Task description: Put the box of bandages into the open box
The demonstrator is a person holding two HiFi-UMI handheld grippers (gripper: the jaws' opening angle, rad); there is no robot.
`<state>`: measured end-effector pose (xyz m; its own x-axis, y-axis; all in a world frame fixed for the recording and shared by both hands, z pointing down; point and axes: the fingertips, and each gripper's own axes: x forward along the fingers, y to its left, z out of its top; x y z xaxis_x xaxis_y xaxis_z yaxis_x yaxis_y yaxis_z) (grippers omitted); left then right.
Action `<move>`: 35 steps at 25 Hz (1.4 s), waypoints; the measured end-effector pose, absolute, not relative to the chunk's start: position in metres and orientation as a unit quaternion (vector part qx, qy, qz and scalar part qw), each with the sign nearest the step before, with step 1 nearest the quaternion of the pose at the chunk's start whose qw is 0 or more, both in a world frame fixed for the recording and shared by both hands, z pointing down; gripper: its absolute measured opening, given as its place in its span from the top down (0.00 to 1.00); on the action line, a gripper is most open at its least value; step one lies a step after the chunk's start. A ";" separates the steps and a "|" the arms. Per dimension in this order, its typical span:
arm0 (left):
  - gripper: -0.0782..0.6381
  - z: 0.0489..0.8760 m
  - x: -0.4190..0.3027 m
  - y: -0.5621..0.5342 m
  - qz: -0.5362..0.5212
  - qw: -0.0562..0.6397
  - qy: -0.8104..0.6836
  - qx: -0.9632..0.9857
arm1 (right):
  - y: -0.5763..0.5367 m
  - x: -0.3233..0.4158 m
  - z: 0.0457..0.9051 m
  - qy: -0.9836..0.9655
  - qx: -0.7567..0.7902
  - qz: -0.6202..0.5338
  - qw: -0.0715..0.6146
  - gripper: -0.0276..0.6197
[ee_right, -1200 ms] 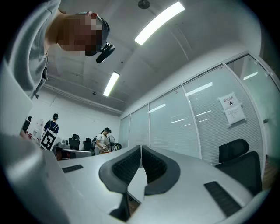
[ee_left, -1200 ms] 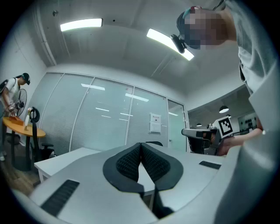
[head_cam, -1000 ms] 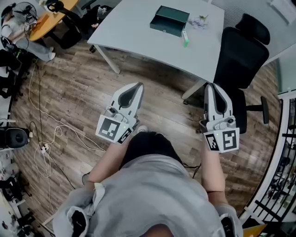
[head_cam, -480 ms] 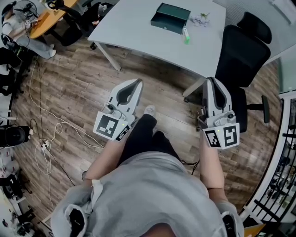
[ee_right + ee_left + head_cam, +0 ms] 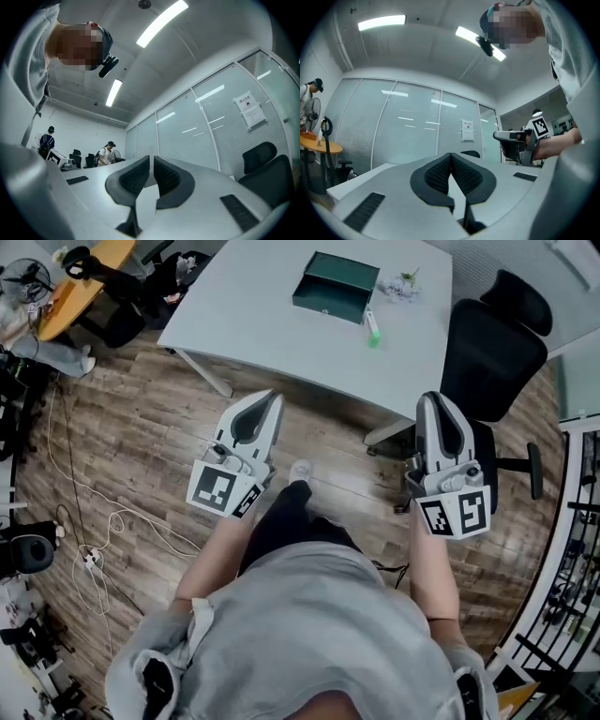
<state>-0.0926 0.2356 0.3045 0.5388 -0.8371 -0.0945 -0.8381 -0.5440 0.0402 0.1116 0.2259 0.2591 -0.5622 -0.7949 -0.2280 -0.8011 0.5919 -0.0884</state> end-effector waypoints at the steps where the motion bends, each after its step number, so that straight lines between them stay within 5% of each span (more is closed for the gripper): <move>1: 0.86 0.303 -0.096 0.217 0.053 0.005 0.473 -0.879 | 0.209 0.108 0.259 0.881 -0.456 0.013 0.122 0.87; 24: 0.87 0.302 -0.117 -0.020 0.056 -0.012 0.455 -0.889 | -0.013 0.091 0.269 0.869 -0.480 0.000 0.121 0.87; 35: 0.87 0.290 -0.073 -0.135 0.069 -0.005 0.499 -0.864 | -0.138 0.144 0.258 0.890 -0.439 0.012 0.121 0.87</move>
